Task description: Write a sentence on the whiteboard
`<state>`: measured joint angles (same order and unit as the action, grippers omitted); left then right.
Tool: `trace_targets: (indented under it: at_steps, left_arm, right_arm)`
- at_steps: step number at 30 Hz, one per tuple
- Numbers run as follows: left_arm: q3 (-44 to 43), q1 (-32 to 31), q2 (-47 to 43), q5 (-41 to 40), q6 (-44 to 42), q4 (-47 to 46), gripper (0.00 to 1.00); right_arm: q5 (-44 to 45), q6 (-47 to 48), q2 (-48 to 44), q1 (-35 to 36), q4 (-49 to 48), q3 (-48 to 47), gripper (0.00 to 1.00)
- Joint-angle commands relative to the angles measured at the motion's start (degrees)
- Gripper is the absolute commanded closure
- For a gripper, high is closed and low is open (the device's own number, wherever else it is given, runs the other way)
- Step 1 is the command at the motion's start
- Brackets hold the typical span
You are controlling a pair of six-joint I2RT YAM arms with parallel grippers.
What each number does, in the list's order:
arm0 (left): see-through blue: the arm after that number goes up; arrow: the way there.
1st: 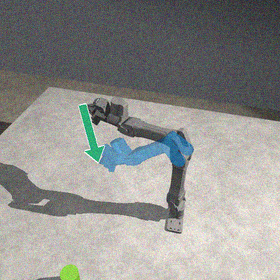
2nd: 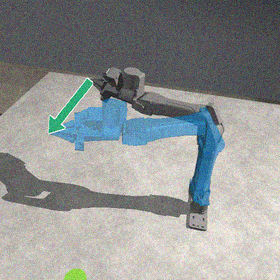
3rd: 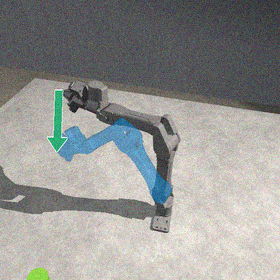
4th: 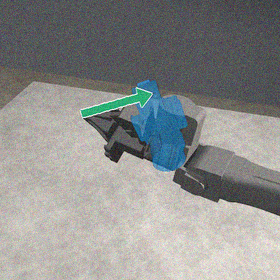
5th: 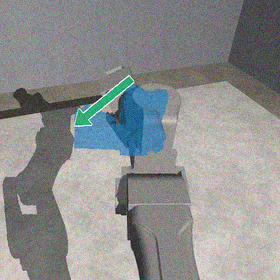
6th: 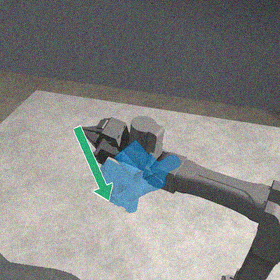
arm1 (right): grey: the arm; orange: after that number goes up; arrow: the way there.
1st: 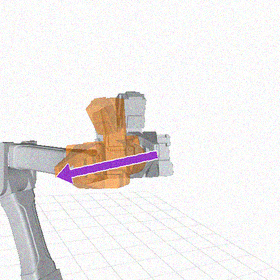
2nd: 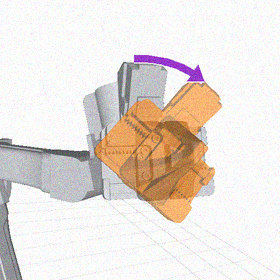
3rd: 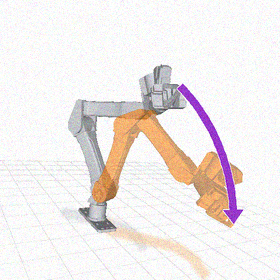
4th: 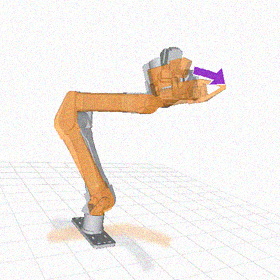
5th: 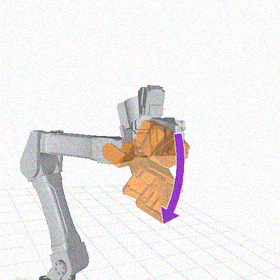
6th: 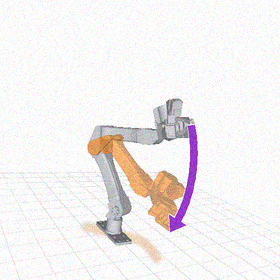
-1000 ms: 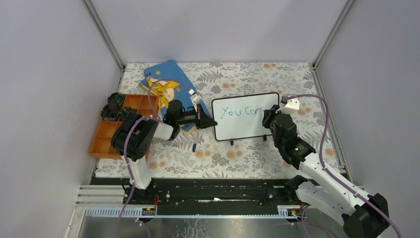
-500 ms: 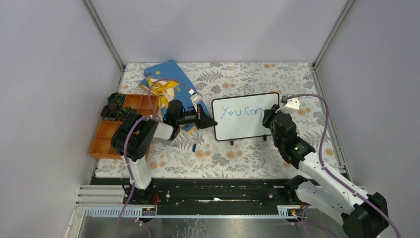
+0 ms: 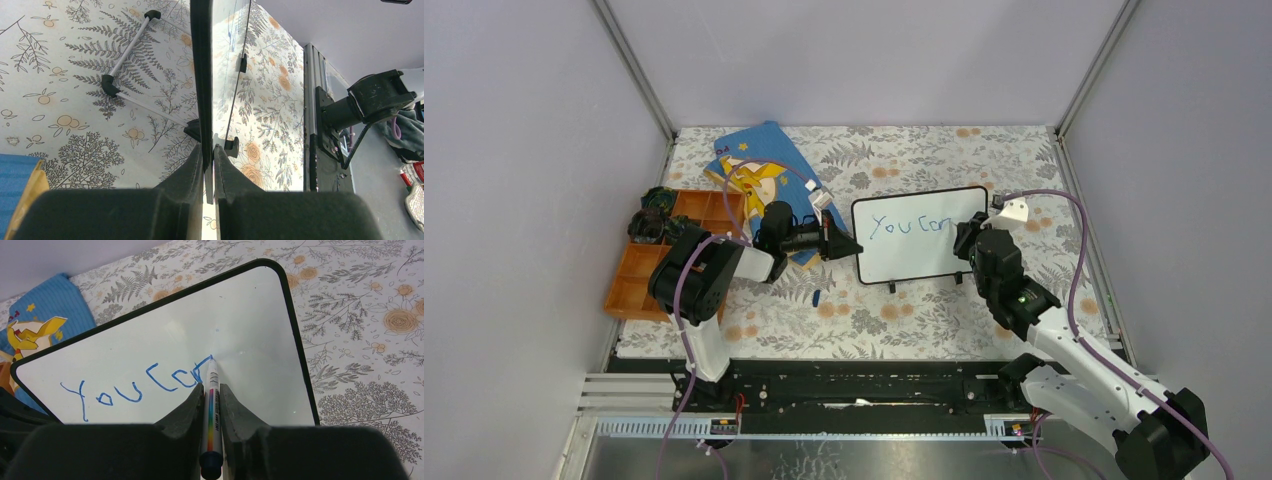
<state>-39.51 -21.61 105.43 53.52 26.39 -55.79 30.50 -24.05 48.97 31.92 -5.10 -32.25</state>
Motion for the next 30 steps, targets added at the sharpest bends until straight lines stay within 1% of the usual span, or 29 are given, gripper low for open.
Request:
trace_targets:
  at_steps: [1,11,18,20,24,28,30]
  left_arm:
    - [0.37,-1.51,0.84,-1.18,-3.01,5.38,1.00]
    - [0.31,-1.51,0.91,-1.22,-3.06,5.43,1.00]
    - [0.37,-1.51,0.83,-1.30,-3.10,5.60,1.00]
    - [0.39,-1.51,0.74,-1.31,-3.17,5.69,1.00]
    - [0.32,-1.51,0.66,-1.39,-3.27,5.86,1.00]
    - [0.31,-1.51,0.69,-1.44,-3.36,6.02,1.00]
    - [0.31,-1.51,0.81,-1.41,-3.36,6.12,1.00]
  right_arm:
    - [-0.34,-1.03,-0.66,-0.46,0.44,0.45,1.00]
    - [0.02,-1.93,-2.59,-0.40,2.66,2.33,1.00]
    - [1.23,-1.79,-3.69,-0.44,3.90,1.77,1.00]
    - [-0.45,-1.52,-5.65,-0.46,3.41,1.50,1.00]
    - [-6.49,0.78,-10.46,-0.45,1.16,1.35,1.00]
    - [-11.78,1.25,-12.02,0.04,1.51,1.01,1.00]
    - [-12.56,1.17,-12.12,1.53,1.31,1.15,1.00]
